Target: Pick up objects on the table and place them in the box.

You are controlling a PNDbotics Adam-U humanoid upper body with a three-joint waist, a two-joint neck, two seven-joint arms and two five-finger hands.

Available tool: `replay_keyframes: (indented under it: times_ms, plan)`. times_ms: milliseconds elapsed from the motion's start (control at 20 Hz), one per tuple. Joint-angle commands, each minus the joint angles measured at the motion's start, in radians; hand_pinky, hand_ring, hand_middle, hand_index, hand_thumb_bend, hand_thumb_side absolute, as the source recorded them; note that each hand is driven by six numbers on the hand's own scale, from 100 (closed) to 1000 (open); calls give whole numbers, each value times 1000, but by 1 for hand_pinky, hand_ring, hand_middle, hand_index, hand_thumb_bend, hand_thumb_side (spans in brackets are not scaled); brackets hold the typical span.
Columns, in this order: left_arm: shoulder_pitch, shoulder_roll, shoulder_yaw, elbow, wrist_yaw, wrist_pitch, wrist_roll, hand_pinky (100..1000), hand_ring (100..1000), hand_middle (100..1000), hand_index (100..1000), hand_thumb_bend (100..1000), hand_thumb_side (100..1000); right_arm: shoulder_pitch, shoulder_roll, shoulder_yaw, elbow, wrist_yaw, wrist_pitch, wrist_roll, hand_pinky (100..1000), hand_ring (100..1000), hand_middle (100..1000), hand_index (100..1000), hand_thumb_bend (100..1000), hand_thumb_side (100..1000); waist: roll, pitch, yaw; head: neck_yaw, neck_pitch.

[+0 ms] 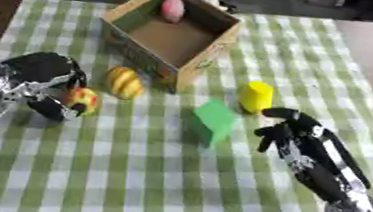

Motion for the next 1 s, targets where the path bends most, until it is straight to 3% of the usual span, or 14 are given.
replay_keyframes:
  times_ms: [50, 300, 450, 650, 1000]
  plan:
    - [-8, 78, 29, -125, 36, 7, 0, 503, 435, 427, 617, 195, 277, -7, -8, -2, -8, 2, -2, -1, 726, 466, 248, 777, 100, 519, 5, -13, 1, 1, 5]
    - [-19, 162, 74, -312, 106, 59, -35, 505, 439, 427, 616, 211, 260, -7, -10, -2, -6, 3, -3, -1, 726, 466, 248, 776, 100, 519, 11, -15, -1, -1, 5]
    - [-54, 170, 94, -342, 121, 90, -36, 500, 439, 426, 616, 218, 250, -8, -11, 0, -6, 1, -3, 1, 726, 466, 248, 776, 100, 520, 13, -16, -6, 2, 5]
    - [-136, 131, 91, -275, 97, 93, -18, 502, 441, 426, 617, 228, 237, -9, -9, 4, -6, -2, -3, 4, 726, 466, 249, 776, 100, 520, 9, -15, -17, 6, 5]
    - [-275, -2, 77, -21, 16, 66, 108, 521, 463, 454, 645, 205, 215, -17, -4, 17, -13, -14, -1, 18, 725, 466, 250, 775, 100, 520, -3, -8, -49, 19, 5]
